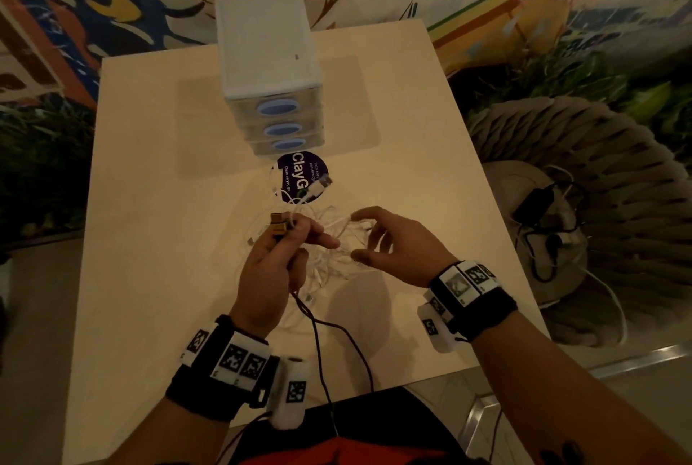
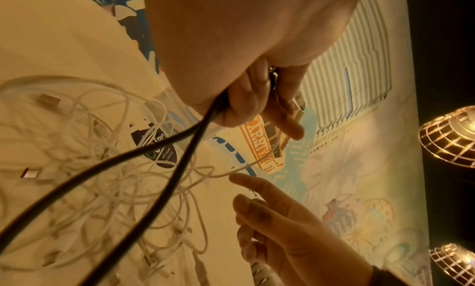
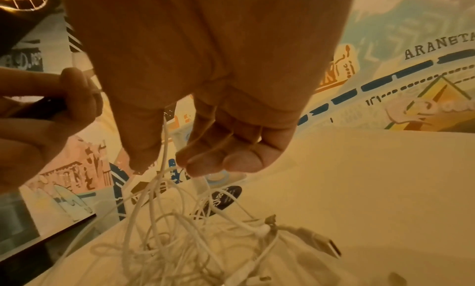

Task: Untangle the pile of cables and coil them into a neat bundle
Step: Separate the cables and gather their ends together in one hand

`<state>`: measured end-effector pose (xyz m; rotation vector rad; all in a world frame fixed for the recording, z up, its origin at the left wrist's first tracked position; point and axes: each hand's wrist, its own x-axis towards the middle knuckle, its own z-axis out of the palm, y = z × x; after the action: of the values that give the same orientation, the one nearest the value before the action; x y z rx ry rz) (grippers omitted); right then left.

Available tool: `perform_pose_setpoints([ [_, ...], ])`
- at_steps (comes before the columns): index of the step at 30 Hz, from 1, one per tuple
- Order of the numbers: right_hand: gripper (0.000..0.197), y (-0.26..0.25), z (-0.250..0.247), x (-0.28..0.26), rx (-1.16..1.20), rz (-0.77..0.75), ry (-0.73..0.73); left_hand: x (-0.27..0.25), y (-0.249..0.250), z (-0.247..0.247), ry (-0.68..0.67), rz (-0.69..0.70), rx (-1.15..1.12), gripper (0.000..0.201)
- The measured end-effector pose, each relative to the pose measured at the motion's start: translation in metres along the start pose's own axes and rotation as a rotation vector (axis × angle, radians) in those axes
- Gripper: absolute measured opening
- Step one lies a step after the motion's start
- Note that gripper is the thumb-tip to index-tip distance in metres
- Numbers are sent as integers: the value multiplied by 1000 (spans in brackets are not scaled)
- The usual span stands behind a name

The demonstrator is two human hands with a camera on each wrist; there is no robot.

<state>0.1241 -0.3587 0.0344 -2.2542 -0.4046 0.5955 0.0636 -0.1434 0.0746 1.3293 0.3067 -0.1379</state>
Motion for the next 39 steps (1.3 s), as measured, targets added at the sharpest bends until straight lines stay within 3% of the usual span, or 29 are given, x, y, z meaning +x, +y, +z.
perform_pose_setpoints([
  [4,64,-11,8,6,8,-51,14,-2,8,-6,-60,-39,-118,26],
  [7,30,-16,11,12,24,-173,104,-3,9,-8,-75,-40,-51,24],
  [9,20,-15,10,15,56,-188,166,-4,8,-9,-65,-2,22,22],
  [15,25,2,2,23,284,-37,224,-5,-5,-20,112,39,339,17],
  [21,32,18,7,19,474,137,223,-3,-29,-41,228,-18,413,14],
  [28,32,17,17,11,563,112,205,12,-42,-41,122,-4,518,10],
  [36,32,6,32,0,503,64,165,38,-39,-11,16,-280,511,27],
  [39,31,6,38,1,486,56,179,40,-42,-13,-20,-299,508,29],
])
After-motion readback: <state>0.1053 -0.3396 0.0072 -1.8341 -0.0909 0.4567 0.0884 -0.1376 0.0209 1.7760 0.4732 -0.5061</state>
